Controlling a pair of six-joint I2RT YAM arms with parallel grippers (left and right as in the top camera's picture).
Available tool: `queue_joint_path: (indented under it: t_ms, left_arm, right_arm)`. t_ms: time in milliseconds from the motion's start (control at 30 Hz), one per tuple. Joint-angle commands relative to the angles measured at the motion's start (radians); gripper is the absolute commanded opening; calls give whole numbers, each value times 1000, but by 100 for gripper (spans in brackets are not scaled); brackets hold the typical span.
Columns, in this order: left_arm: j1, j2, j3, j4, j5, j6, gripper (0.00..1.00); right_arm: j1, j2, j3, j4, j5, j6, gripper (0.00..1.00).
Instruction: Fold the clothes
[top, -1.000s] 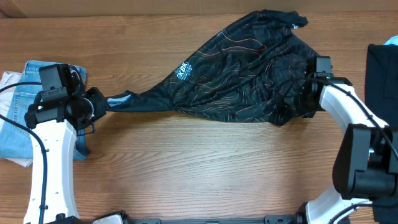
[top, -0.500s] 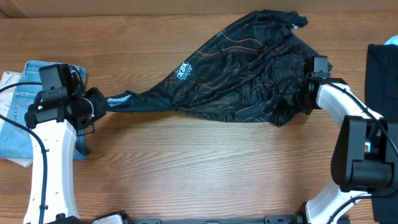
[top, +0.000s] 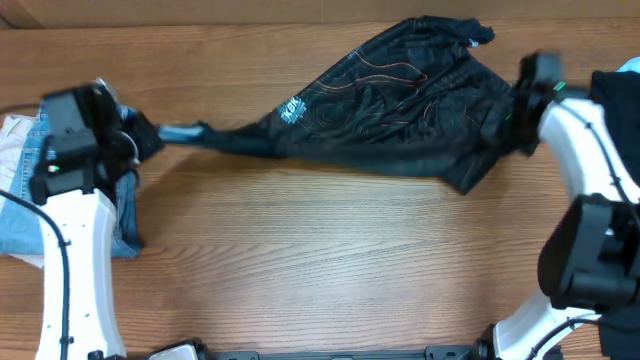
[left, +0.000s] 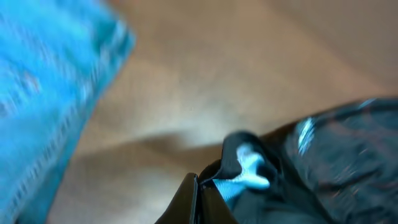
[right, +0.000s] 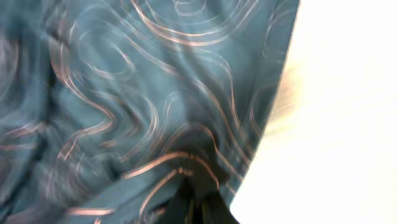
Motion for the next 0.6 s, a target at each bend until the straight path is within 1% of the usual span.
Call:
queue_joint_path:
  t_ms: [0, 133, 267, 400, 500, 567]
  left_arm:
    - [29, -22, 192, 16, -3, 16, 4]
    - [65, -22, 404, -5, 7, 14, 4]
    - [118, -22, 617, -50, 60, 14, 4]
    - [184, -22, 811, -130, 139, 8, 4]
    - [247, -23, 941, -192, 204, 8, 4]
    - [270, -23, 996, -219, 236, 8, 4]
  right_arm:
    - [-27, -122, 230, -95, 23, -135, 4]
    - [-32, -174, 492, -248, 23, -183, 4]
    - [-32, -220, 694, -324, 24, -183, 4]
    - [-32, -262, 841, -359, 24, -183, 4]
    - [-32, -299, 922, -367, 24, -182, 4]
    - [-32, -319, 952, -365, 24, -179, 4]
